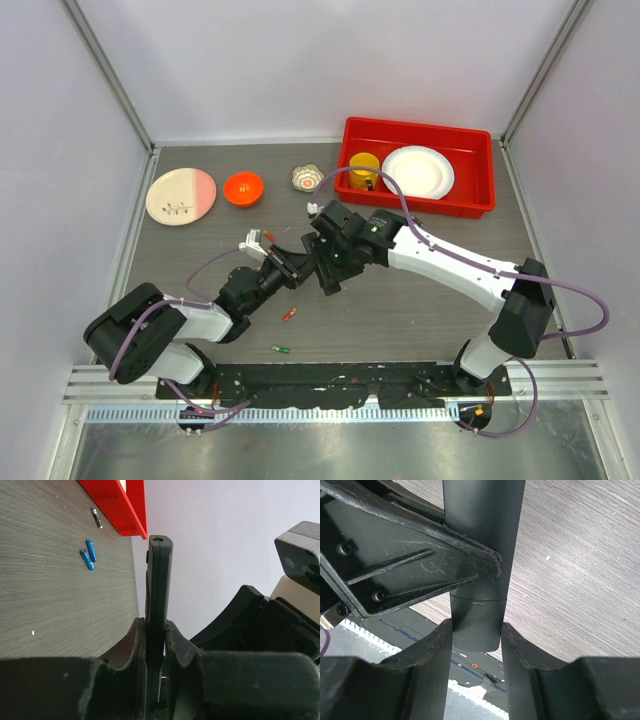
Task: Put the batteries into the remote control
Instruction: Load the battery cover into the remote control.
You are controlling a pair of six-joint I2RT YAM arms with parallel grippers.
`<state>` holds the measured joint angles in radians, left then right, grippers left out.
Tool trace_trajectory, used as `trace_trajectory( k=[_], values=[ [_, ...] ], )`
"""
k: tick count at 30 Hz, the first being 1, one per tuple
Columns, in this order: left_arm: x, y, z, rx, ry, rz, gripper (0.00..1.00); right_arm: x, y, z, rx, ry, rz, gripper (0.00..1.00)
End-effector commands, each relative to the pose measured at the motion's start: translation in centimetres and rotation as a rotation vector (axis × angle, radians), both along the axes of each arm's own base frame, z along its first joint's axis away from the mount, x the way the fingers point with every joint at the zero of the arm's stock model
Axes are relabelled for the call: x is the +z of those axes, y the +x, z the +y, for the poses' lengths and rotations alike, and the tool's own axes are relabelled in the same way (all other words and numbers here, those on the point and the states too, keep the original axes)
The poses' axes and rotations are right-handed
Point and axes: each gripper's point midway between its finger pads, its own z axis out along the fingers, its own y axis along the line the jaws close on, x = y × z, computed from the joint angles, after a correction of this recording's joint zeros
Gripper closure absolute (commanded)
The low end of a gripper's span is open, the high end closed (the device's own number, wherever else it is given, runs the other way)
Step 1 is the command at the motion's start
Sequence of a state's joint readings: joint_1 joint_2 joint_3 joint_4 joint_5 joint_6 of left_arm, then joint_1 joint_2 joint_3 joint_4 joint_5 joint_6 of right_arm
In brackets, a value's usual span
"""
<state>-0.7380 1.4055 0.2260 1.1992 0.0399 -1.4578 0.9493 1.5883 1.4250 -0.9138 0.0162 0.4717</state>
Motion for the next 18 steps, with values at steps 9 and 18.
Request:
trace_trajectory(
  k=[9,18],
  values=[
    [7.7,-2.4,-1.4,-0.105,-0.164,-0.228,1.0,2.9,1.3,1.9,0.042,0.179,-0.071,0.59],
    [5.0,-0.5,-1.2,-0.044,-0.038,-0.175,1.0,9.4,-0.3,1.1,0.078,0.334,-0.144,0.29]
  ],
)
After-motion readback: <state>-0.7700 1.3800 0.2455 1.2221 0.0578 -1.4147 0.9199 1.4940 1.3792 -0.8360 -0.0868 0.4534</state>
